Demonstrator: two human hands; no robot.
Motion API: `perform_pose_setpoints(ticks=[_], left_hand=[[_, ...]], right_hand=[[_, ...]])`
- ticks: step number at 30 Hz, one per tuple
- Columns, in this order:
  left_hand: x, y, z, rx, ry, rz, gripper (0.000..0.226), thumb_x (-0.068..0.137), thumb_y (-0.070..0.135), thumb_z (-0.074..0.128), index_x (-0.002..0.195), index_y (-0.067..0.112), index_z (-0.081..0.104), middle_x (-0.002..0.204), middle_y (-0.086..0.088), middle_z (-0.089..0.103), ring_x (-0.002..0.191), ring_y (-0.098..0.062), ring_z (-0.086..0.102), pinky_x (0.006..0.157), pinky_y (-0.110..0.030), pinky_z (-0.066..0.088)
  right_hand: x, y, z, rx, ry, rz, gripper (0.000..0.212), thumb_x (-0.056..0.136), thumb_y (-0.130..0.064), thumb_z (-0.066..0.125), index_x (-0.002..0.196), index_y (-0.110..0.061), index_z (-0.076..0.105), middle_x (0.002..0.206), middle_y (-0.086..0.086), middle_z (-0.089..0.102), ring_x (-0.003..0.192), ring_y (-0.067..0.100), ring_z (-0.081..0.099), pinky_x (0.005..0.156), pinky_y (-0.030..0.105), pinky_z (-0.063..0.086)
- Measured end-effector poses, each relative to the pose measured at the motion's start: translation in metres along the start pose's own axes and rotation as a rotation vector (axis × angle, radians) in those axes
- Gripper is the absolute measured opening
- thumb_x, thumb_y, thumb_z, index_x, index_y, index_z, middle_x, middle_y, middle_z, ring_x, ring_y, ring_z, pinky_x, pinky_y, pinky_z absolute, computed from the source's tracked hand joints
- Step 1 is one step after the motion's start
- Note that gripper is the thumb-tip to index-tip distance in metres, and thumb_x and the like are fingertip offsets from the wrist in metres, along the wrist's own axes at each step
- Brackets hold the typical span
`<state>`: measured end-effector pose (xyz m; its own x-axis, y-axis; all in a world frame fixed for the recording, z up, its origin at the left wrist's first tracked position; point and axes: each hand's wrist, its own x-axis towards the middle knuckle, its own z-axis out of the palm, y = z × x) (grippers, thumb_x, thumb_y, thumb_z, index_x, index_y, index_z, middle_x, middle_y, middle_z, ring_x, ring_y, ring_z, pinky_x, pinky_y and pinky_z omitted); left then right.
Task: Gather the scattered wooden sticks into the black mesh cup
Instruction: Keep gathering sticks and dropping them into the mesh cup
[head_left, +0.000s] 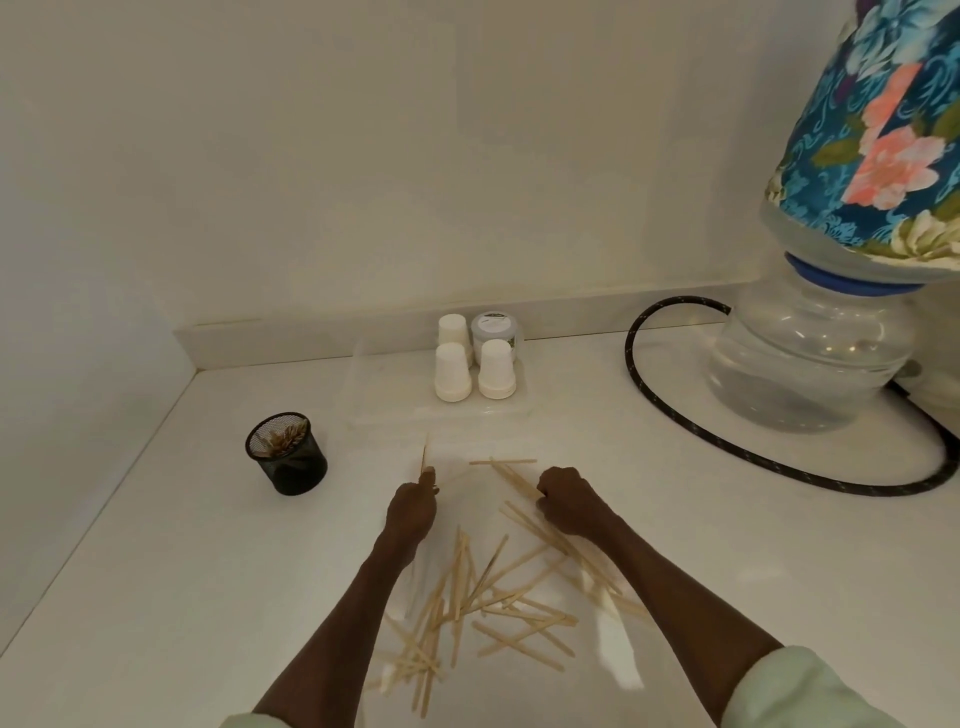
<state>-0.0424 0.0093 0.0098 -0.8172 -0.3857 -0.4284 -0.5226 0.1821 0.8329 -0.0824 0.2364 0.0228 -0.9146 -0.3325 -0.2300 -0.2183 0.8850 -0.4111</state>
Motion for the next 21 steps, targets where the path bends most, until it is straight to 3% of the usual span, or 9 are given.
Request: perform_pose_setpoints(ticks=[1, 3, 6, 10, 13, 16, 19, 21], left_hand=[[0.001, 0.0, 0.0, -0.05, -0.008, -0.02, 0.051, 0.102, 0.04, 0.039, 0.119, -0.003, 0.059, 0.096, -0.023, 0.065, 0.088, -0.045, 0.062, 0.069, -0.036, 0.049], [0.001, 0.001, 0.002, -0.118, -0.028, -0.057, 0.043, 0.101, 0.036, 0.04, 0.111, 0.0, 0.061, 0.063, -0.006, 0.05, 0.052, -0.024, 0.048, 0.051, -0.026, 0.036], [0.001, 0.007, 0.005, -0.279, -0.069, -0.098, 0.024, 0.1, 0.022, 0.044, 0.09, 0.006, 0.059, 0.054, 0.002, 0.038, 0.04, -0.012, 0.035, 0.042, -0.022, 0.028], [-0.005, 0.017, 0.014, -0.488, -0.111, -0.147, 0.03, 0.102, 0.019, 0.042, 0.083, 0.006, 0.061, 0.063, -0.002, 0.048, 0.047, -0.01, 0.037, 0.041, -0.022, 0.03], [-0.012, 0.026, 0.022, -0.631, -0.156, -0.19, 0.025, 0.103, 0.013, 0.041, 0.09, 0.003, 0.06, 0.068, -0.002, 0.05, 0.053, -0.008, 0.04, 0.042, -0.018, 0.031], [-0.017, 0.034, 0.029, -0.683, -0.172, -0.211, 0.025, 0.103, 0.008, 0.04, 0.093, -0.001, 0.06, 0.068, -0.004, 0.052, 0.055, -0.009, 0.043, 0.046, -0.02, 0.033], [-0.022, 0.042, 0.034, -0.646, -0.168, -0.162, 0.028, 0.101, 0.008, 0.041, 0.093, -0.005, 0.065, 0.066, -0.01, 0.06, 0.052, -0.013, 0.055, 0.049, -0.023, 0.045], [-0.026, 0.044, 0.036, -0.662, -0.185, -0.13, 0.027, 0.1, 0.006, 0.043, 0.098, -0.007, 0.066, 0.077, -0.018, 0.067, 0.065, -0.021, 0.064, 0.062, -0.029, 0.052]], right_hand=[[0.002, -0.001, -0.004, 0.031, -0.004, 0.024, 0.011, 0.091, -0.011, 0.053, 0.086, -0.004, 0.06, 0.104, 0.015, 0.061, 0.105, 0.034, 0.061, 0.073, 0.032, 0.043], [0.006, -0.003, -0.011, 0.1, 0.011, 0.082, 0.022, 0.09, -0.012, 0.057, 0.068, -0.008, 0.056, 0.087, 0.014, 0.063, 0.093, 0.034, 0.066, 0.068, 0.033, 0.047], [0.008, -0.013, -0.02, 0.225, 0.074, 0.139, 0.021, 0.087, -0.013, 0.062, 0.072, 0.001, 0.061, 0.079, 0.018, 0.066, 0.078, 0.03, 0.066, 0.064, 0.034, 0.048], [0.009, -0.032, -0.019, 0.536, 0.13, 0.207, 0.022, 0.083, -0.01, 0.068, 0.065, -0.003, 0.058, 0.067, 0.006, 0.055, 0.062, 0.015, 0.053, 0.059, 0.028, 0.042], [0.011, -0.055, -0.013, 0.692, 0.126, 0.248, 0.021, 0.081, -0.01, 0.07, 0.081, 0.01, 0.067, 0.067, 0.009, 0.056, 0.062, 0.017, 0.053, 0.059, 0.031, 0.042], [0.011, -0.075, -0.007, 0.776, 0.15, 0.271, 0.022, 0.079, -0.01, 0.071, 0.084, 0.012, 0.069, 0.067, 0.012, 0.058, 0.062, 0.02, 0.054, 0.059, 0.032, 0.043], [0.011, -0.088, -0.003, 0.789, 0.18, 0.258, 0.022, 0.079, -0.011, 0.07, 0.069, 0.008, 0.066, 0.061, 0.012, 0.056, 0.058, 0.019, 0.052, 0.056, 0.031, 0.041], [0.012, -0.092, -0.003, 0.762, 0.225, 0.248, 0.029, 0.08, -0.01, 0.068, 0.054, -0.004, 0.057, 0.055, 0.007, 0.051, 0.053, 0.017, 0.049, 0.054, 0.029, 0.04]])
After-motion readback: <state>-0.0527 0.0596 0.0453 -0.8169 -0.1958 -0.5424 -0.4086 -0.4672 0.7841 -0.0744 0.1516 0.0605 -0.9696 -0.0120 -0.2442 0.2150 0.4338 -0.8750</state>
